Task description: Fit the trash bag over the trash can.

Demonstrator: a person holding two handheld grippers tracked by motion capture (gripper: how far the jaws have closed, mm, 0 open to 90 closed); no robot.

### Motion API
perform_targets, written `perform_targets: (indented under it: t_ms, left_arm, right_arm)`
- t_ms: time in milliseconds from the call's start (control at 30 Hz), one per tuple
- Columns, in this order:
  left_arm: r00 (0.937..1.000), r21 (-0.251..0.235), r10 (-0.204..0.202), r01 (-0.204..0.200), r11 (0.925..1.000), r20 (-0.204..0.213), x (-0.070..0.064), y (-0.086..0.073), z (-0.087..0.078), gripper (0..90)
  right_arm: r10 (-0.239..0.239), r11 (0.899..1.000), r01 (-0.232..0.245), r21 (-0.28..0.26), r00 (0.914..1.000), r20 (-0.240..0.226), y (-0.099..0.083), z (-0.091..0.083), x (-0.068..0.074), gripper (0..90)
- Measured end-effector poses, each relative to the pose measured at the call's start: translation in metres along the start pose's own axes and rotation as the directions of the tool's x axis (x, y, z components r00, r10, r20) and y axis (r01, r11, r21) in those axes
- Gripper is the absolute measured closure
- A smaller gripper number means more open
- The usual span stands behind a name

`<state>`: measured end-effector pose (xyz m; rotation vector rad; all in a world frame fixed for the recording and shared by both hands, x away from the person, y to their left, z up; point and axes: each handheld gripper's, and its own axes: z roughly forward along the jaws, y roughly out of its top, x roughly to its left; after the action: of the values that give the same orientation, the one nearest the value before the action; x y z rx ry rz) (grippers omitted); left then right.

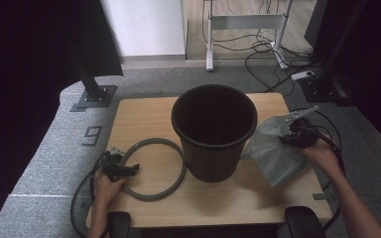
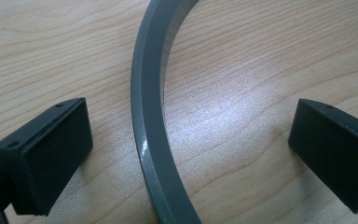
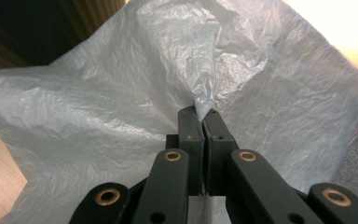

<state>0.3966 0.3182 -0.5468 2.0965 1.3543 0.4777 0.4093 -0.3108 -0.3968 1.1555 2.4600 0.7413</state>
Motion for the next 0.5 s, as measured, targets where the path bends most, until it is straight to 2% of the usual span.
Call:
perform_targets:
  t_ms: [167, 500]
  left_arm:
    - [1.0000, 0.000, -0.001, 0.001, 1.0000, 0.000, 0.000, 0.000, 0.000, 0.0]
    - [1.0000, 0.001, 0.001, -0.001, 1.0000, 0.001, 0.000, 0.000, 0.000, 0.0]
  right_arm:
    - [0.003, 1.000, -0.003, -0.001, 0.9998, 0.020, 0.016, -0.010, -0.006, 86.7]
    - [0.038, 0.998, -0.038, -0.045, 0.9993, -0.002, 0.046, -0.034, -0.015, 86.7]
